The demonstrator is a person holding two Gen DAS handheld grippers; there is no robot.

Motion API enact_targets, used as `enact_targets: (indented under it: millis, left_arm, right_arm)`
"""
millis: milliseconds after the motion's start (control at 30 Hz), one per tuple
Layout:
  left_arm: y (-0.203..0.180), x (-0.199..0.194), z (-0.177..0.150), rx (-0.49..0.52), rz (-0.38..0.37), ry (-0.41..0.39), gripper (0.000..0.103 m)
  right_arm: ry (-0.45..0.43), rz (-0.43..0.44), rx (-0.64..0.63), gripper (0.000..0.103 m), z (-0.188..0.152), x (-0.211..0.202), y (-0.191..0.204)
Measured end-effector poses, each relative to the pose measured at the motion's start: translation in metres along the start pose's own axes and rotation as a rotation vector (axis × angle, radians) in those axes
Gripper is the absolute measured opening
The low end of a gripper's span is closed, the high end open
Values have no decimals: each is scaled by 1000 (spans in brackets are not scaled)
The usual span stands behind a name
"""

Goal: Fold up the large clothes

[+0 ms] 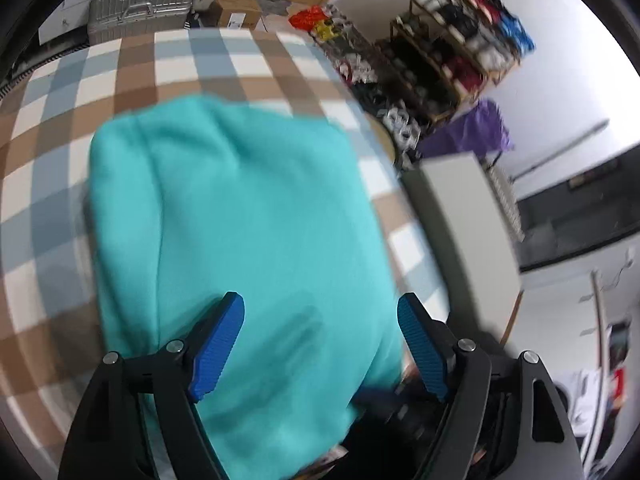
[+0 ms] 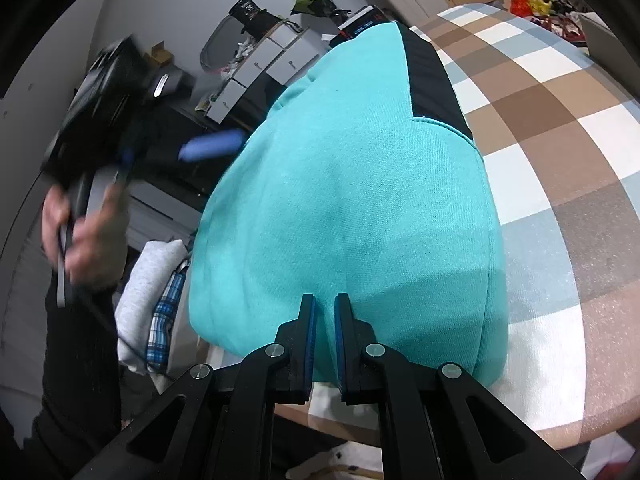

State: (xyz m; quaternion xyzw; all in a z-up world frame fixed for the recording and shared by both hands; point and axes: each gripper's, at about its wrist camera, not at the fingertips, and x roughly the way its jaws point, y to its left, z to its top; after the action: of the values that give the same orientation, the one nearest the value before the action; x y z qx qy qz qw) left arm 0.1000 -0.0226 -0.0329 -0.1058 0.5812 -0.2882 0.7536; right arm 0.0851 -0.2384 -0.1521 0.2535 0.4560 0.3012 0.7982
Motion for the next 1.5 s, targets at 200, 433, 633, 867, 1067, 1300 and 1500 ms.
enact_targets:
  millis: [200,433,633,867,1067,1300,1500]
  left_arm:
    - [31,16,-30,-29,-12,-51,74]
    - [30,14,-30,-38,-15,-140,75]
    - [24,-25,-44,-85,-20,-151,76]
    - [51,12,-72,-118,-26,-118,76]
    - [64,24,-75,-172,-69,-189,78]
    - [49,-17,-72,-123,-62,-198,82]
    - [72,-51,-62,-154,123,-324,102]
  right_arm:
    - [8,-9,-8,7,-1,4,3]
    - [3,-12,-17,7,3,3,2]
    - [-7,-4,-6,7,2,2,-2]
    - [0,-12,-11,7,-1,4,-1]
    - [5,-6,-9,7,1,6,-1]
    - [-47,142,41,42,2,-15,-2]
    - [-178,70,-35,80,19,-61,5]
